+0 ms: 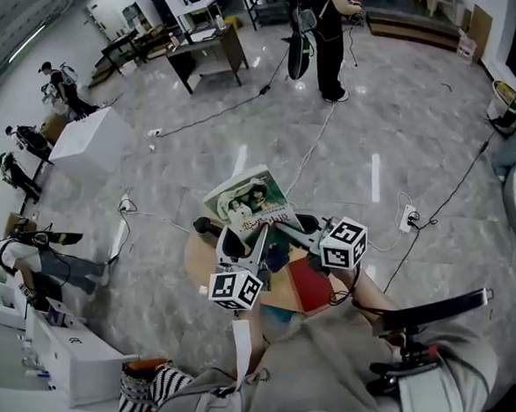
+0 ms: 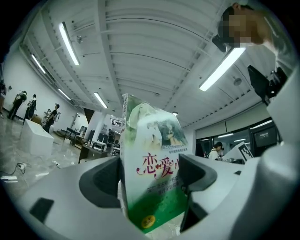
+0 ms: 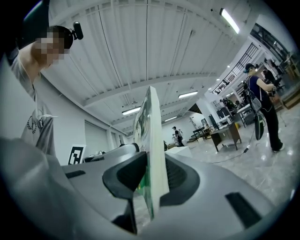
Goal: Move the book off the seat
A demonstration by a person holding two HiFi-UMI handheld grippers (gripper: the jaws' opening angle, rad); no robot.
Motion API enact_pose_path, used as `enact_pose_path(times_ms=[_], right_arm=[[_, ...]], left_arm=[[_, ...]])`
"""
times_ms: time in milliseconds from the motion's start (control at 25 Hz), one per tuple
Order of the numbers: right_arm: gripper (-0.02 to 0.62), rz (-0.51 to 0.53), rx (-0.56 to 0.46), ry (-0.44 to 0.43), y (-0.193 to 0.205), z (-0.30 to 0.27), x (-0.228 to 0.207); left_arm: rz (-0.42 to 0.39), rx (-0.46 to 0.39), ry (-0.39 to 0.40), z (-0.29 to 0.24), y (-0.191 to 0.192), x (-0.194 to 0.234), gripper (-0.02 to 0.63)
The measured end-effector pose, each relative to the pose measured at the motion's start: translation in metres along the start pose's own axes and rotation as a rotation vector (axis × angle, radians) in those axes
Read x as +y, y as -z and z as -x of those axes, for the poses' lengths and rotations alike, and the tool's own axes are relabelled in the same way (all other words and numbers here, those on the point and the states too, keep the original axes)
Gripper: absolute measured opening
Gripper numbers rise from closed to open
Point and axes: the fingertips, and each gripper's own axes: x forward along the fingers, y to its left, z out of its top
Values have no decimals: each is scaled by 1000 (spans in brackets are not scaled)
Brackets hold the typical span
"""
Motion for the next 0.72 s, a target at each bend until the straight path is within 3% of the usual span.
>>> enact_pose_path(times_ms=[160, 400, 720], right_arm=[[89, 9, 23, -19, 5, -2, -4], [89, 5, 31, 5, 14, 0, -9], [89, 16, 33, 95, 7, 32, -19]], left_arm=[[10, -10, -35, 0, 6, 4, 382], [10, 15, -21, -1, 19, 5, 382], [30, 48, 60, -19, 32, -23, 382]])
